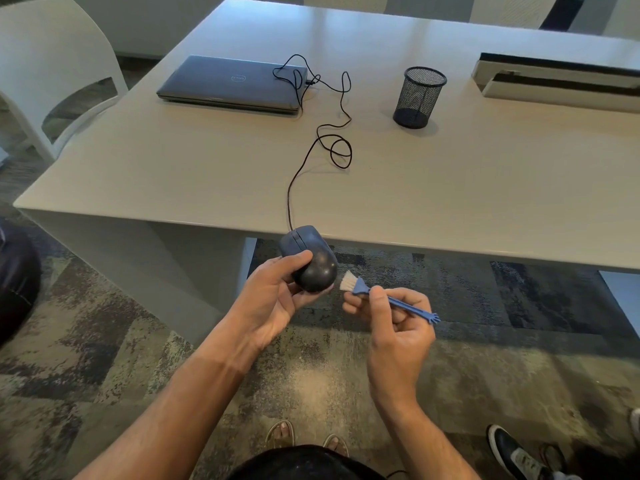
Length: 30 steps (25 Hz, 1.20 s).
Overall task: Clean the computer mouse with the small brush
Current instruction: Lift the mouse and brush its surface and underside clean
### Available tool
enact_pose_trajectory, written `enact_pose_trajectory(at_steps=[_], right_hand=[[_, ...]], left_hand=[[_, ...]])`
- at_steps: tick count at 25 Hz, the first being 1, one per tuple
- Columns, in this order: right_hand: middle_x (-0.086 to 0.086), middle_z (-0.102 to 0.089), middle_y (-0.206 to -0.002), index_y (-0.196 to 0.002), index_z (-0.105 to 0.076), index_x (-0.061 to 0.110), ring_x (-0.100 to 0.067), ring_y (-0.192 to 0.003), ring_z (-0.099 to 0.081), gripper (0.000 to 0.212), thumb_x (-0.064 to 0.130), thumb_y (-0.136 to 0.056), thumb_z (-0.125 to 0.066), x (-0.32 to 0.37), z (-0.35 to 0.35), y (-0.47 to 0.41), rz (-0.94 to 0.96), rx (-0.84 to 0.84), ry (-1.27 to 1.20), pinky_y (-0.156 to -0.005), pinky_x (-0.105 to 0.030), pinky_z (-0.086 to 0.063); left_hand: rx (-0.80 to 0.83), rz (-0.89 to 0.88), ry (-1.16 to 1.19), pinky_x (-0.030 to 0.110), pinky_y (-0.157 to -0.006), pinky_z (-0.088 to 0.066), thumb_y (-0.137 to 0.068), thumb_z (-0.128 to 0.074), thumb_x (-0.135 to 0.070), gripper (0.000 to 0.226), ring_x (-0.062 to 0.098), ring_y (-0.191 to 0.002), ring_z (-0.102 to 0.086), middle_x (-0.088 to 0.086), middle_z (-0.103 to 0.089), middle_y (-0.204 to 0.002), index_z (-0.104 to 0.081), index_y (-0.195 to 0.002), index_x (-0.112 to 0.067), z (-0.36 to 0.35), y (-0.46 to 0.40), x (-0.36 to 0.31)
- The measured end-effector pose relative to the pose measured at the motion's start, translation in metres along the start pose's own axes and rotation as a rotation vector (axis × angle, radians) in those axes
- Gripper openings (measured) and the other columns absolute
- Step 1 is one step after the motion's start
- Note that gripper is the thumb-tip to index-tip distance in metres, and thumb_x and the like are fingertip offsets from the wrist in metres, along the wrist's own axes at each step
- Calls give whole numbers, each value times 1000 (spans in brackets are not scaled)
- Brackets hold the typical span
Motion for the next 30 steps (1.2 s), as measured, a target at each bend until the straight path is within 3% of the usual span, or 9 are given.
enact_pose_trajectory(at_steps=[4,10,14,19,22,24,30], right_hand=[[-13,-78,-85,-86,-65,37,-31,-77,-78,15,24,-93,-69,-5,-15,10,-41,52,-24,-70,-36,-64],[-12,-77,-83,-84,-62,32,-29,-80,-78,14,30,-87,-75,-21,-20,22,-64,128,67,-71,-44,-64],[-12,-77,-85,-86,-63,33,-28,-79,-78,18,23,-90,-76,-9,-7,10,45,82,139,-72,-41,-64],[-8,-75,-88,-88,-66,29,-27,-82,-76,19,12,-91,-73,6,13,-13,118,-25,213,-74,-42,-64],[-2,-76,-91,-91,-69,34,-22,-85,-76,14,23,-89,-76,10,0,-1,184,138,274,-72,-39,-63],[-5,-76,-89,-91,-70,33,-25,-83,-77,9,29,-88,-77,4,-8,6,134,206,264,-71,-44,-63],[-6,-75,-81,-86,-66,26,-24,-76,-76,11,20,-90,-75,9,8,-17,50,44,334,-70,-48,-63]], left_hand=[[-21,12,-11,37,-77,-62,-80,-67,-17,53,40,-112,-64,34,-62,-128,-59,-126,9,-3,-1,6],[-14,31,71,41,-77,-63,-80,-69,-16,40,39,-110,-69,26,-72,-112,-64,-114,5,-8,-2,12],[-22,-15,43,42,-83,-62,-79,-69,-16,43,36,-107,-71,23,-74,-111,-63,-117,3,-2,-2,5],[0,-42,13,40,-73,-64,-75,-72,-13,52,31,-97,-75,20,-75,-107,-59,-123,2,3,0,2],[-13,-58,-46,40,-74,-64,-76,-73,-15,55,30,-93,-75,22,-72,-112,-56,-125,2,4,1,1],[-28,-72,-91,39,-72,-63,-75,-74,-18,60,28,-90,-74,22,-70,-114,-54,-127,2,5,1,1],[-48,-103,-178,40,-69,-62,-68,-81,-19,63,31,-94,-76,16,-74,-113,-51,-123,-11,17,1,3]])
Point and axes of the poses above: each hand's wrist, its own y-axis away from the middle knuckle, its own z-axis out of the back of the hand, x = y × z, the point moved 6 cm from there along -y, towards the middle knuckle
